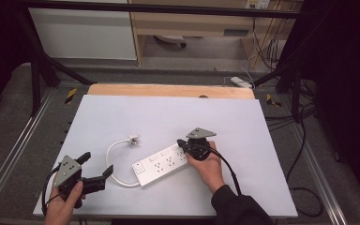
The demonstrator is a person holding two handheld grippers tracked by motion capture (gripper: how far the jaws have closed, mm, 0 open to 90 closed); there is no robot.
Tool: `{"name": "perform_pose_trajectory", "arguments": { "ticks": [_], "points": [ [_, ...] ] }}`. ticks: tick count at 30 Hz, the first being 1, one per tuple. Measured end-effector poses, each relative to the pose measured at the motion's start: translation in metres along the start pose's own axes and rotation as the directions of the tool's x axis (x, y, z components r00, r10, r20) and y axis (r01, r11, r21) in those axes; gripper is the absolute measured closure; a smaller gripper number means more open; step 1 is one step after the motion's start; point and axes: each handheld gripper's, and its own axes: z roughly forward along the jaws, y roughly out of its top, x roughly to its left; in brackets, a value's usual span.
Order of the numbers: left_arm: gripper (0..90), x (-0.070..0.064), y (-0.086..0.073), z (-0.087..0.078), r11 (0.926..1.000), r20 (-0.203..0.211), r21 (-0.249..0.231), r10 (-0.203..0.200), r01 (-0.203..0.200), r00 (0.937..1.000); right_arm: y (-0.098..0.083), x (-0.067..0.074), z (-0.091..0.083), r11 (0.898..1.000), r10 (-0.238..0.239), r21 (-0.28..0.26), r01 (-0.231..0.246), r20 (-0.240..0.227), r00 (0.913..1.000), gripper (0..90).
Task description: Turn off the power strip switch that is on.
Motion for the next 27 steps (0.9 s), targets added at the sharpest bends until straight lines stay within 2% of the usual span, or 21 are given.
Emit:
{"name": "perform_pose_trajectory", "arguments": {
  "ticks": [10,27],
  "points": [
    [4.9,0.0000,-0.0001,0.0000,1.0000,-0.001,0.001,-0.002,0.002,1.0000,-0.0025,0.0001,0.0053,1.000,0.016,0.015,-0.016,-0.004,0.9999,90.0],
    [4.9,-0.0002,-0.0001,0.0002,1.0000,0.002,0.002,0.001,-0.001,1.0000,-0.0046,0.0009,0.0094,1.000,0.012,0.021,-0.012,-0.004,0.9999,90.0]
  ]
}}
